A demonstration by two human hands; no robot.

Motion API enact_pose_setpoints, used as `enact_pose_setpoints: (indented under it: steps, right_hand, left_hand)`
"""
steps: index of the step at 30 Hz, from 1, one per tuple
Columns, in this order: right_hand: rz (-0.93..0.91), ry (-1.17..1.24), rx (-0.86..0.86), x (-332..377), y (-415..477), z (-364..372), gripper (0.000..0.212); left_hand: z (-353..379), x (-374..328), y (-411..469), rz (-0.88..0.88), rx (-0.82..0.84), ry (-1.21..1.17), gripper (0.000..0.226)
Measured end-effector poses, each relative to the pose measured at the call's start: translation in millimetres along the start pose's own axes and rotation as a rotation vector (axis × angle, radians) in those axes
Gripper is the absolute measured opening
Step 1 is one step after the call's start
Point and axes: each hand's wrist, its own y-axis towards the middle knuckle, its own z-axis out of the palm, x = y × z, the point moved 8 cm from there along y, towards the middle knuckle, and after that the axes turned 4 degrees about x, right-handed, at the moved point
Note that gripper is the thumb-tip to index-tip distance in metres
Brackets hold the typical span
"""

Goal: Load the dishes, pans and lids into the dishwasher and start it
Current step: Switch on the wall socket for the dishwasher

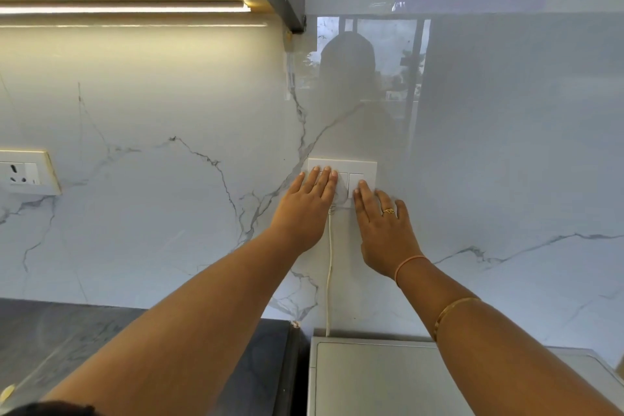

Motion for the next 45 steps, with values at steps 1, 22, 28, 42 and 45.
enact_pose_setpoints:
  steps: [1, 22, 28, 42, 45]
  right_hand:
    - [-0.001, 0.001, -0.007, 1, 0, 2, 0.089]
    - [0.075, 0.105, -0.014, 21, -18, 25, 0.086]
    - [0.065, 0.137, -0.044, 26, -37, 26, 0.078]
    - [0.084, 0.237, -0.162, 47, -99, -33, 0.062]
    - [0.073, 0.277, -0.221, 49, -124, -54, 0.059]
  left_hand:
    - [0, 0, 0, 0.003, 0.002, -0.002, 0.063]
    - [2, -1, 0, -0.023, 0.03, -0.047, 0.064]
    - [2, -1, 0, -0.053, 0.082, -0.058, 0.065]
    - [23, -29, -90, -0.172, 0.202, -0.414, 0.072]
    - [20, -36, -119, -0.203, 0.156, -0.494, 0.069]
